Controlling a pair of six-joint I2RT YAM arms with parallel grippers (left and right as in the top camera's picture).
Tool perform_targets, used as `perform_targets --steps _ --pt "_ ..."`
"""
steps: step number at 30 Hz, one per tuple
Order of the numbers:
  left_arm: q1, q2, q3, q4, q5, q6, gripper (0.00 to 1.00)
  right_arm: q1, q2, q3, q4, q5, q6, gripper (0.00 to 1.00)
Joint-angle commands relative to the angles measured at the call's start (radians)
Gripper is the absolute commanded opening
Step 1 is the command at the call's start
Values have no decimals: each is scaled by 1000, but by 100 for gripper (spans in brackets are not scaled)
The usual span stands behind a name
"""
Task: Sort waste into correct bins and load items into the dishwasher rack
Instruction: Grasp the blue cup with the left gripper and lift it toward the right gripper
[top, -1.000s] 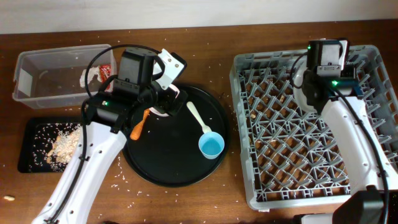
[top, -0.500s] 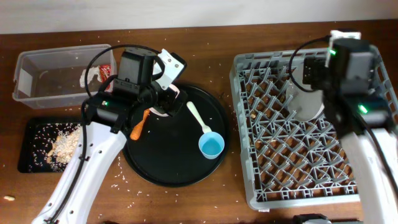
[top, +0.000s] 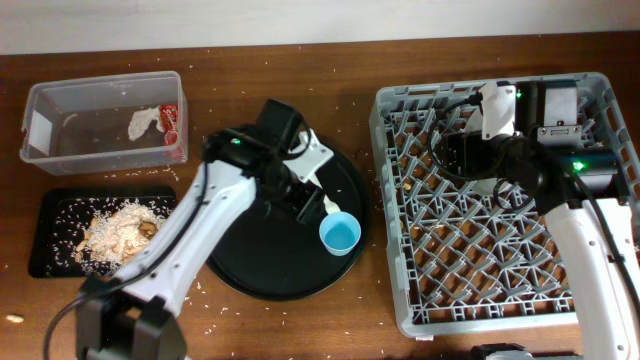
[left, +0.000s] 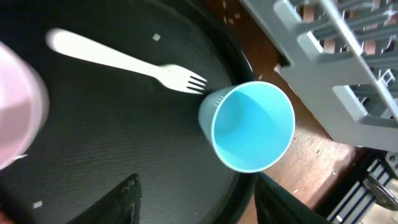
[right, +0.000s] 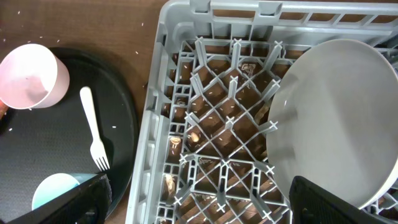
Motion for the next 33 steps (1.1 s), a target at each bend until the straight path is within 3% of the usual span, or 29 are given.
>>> perform_targets --steps 1,3,10,16,17,18,24,27,30,33 --pt "-54 82 -3 -8 21 -2 50 4 -3 6 0 -12 7 91" --pt "-67 117 -3 -5 21 -2 50 4 -3 6 0 -12 8 91" --pt "-69 175 -3 -1 54 -10 29 4 -3 6 -8 -12 7 91" --pt "-69 226 -3 15 53 -32 18 4 -3 6 -12 -12 7 91" --pt "-69 226 -3 18 53 -31 13 4 -3 6 -12 -12 7 91" --pt "-68 226 -2 22 53 -32 1 4 -3 6 -11 -12 7 91" --pt "-14 225 182 -143 80 -31 0 4 -3 6 -7 -98 8 91" --pt "74 225 275 -173 262 -30 0 4 2 6 14 -228 27 91" --pt "248 227 295 -120 726 14 0 4 37 6 66 -422 26 90" --pt "333 227 295 -84 972 15 1 5 90 6 170 -706 26 90"
